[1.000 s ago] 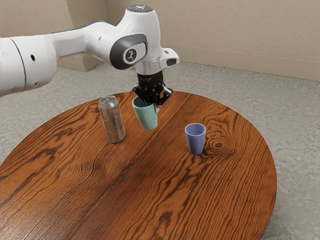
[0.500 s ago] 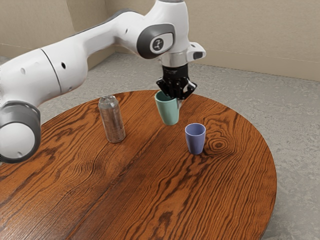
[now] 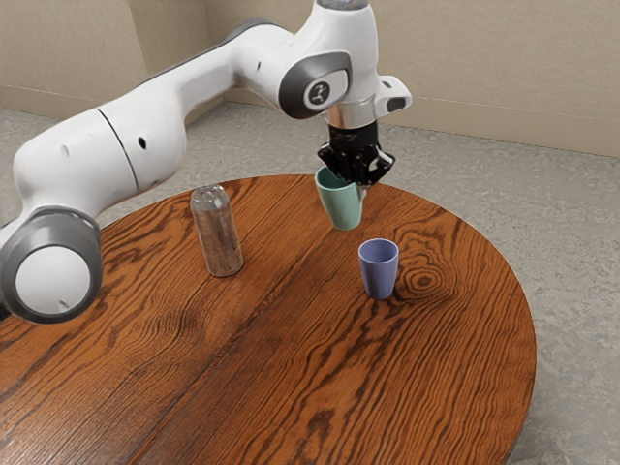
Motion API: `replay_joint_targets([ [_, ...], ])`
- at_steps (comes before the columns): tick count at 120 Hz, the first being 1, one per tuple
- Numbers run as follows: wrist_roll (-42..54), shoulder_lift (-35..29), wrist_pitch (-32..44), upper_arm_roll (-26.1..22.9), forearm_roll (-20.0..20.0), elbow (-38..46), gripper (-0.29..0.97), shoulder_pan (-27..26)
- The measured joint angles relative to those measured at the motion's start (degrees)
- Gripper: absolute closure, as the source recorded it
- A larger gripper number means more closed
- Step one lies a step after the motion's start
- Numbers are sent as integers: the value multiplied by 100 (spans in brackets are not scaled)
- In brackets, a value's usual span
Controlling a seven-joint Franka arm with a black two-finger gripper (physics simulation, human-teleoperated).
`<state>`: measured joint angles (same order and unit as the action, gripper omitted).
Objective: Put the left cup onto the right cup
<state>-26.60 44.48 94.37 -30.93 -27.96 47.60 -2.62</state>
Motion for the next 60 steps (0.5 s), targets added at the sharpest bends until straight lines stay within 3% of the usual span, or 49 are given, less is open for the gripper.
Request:
replay_joint_targets([
  [60, 131, 367, 848, -36, -76, -12, 78, -9],
])
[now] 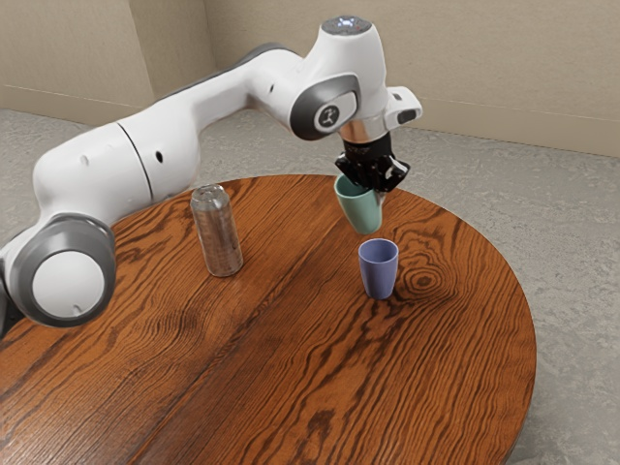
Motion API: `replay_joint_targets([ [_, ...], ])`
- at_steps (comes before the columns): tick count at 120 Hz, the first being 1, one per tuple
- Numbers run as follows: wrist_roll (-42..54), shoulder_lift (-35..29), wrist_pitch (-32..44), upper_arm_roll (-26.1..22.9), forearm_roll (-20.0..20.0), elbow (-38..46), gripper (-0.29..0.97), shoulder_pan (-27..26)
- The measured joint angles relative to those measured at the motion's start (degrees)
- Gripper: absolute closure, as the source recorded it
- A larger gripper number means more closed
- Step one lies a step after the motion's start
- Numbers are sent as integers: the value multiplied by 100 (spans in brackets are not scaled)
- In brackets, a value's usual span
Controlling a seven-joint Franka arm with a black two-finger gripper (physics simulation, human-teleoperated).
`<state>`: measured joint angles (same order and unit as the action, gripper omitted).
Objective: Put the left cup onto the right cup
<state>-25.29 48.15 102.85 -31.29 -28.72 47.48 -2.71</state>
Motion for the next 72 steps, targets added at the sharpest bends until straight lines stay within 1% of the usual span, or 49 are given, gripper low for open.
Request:
replay_joint_targets([
  [44, 61, 92, 361, -49, -3, 19, 78, 1],
  [72, 79, 89, 237, -72, 17, 43, 78, 0],
])
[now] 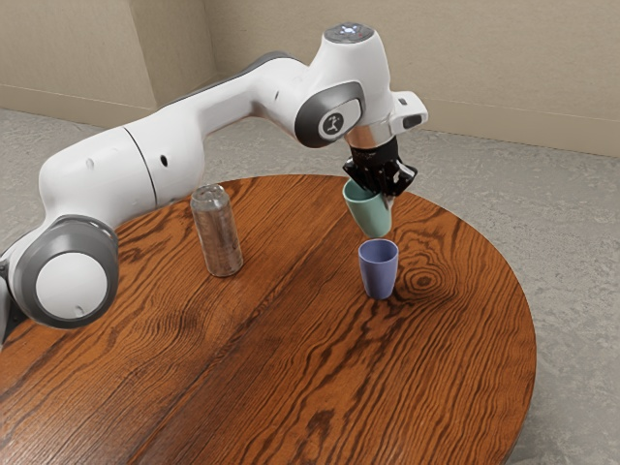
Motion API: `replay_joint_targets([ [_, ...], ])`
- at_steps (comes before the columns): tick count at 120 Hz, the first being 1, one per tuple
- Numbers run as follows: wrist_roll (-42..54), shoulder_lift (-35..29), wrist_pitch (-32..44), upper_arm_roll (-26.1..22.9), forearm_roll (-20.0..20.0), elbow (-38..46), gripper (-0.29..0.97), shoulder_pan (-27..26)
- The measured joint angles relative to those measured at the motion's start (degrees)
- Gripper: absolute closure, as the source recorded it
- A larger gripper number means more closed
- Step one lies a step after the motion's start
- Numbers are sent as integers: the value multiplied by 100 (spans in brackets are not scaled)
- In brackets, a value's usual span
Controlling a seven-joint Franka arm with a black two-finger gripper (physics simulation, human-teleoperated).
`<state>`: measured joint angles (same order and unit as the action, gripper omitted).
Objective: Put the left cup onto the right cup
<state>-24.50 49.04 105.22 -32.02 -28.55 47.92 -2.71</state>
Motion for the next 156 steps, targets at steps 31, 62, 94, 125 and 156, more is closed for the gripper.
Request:
replay_joint_targets([
  [31, 9, 79, 7, -21, 14, -16, 78, 0],
  [62, 16, 199, 118, -3, 18, -11, 78, 0],
  [94, 21, 259, 234, -1, 28, 5, 78, 0],
  [125, 11, 251, 202, 15, 80, 44, 78, 0],
  [156, 2, 305, 224, 67, 75, 53, 78, 0],
])
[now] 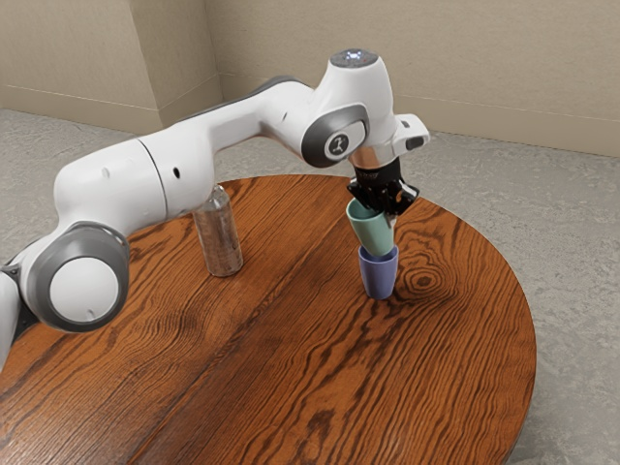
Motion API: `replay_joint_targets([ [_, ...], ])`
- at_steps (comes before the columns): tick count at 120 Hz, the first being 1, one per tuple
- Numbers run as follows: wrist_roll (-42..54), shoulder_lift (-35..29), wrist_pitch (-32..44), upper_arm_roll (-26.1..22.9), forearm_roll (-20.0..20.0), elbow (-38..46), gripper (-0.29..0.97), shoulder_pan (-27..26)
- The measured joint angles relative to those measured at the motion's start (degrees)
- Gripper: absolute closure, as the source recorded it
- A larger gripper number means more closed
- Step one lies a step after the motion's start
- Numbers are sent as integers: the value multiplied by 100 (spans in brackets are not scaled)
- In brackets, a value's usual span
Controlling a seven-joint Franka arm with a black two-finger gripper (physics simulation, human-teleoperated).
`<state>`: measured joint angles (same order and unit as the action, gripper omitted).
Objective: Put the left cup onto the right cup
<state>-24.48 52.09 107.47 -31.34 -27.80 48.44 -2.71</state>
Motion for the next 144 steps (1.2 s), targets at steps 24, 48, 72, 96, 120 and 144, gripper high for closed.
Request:
replay_joint_targets([
  [24, -5, 63, 24, 20, -6, 0, 78, 7],
  [48, -5, 111, 70, 29, -10, 0, 78, 9],
  [72, 4, 134, 170, 42, -22, 0, 78, 16],
  [96, 12, 208, 284, 46, -27, 0, 78, 24],
  [120, 19, 242, 339, 63, -17, 0, 78, 42],
  [144, 20, 259, 358, 72, -8, 5, 78, 64],
])
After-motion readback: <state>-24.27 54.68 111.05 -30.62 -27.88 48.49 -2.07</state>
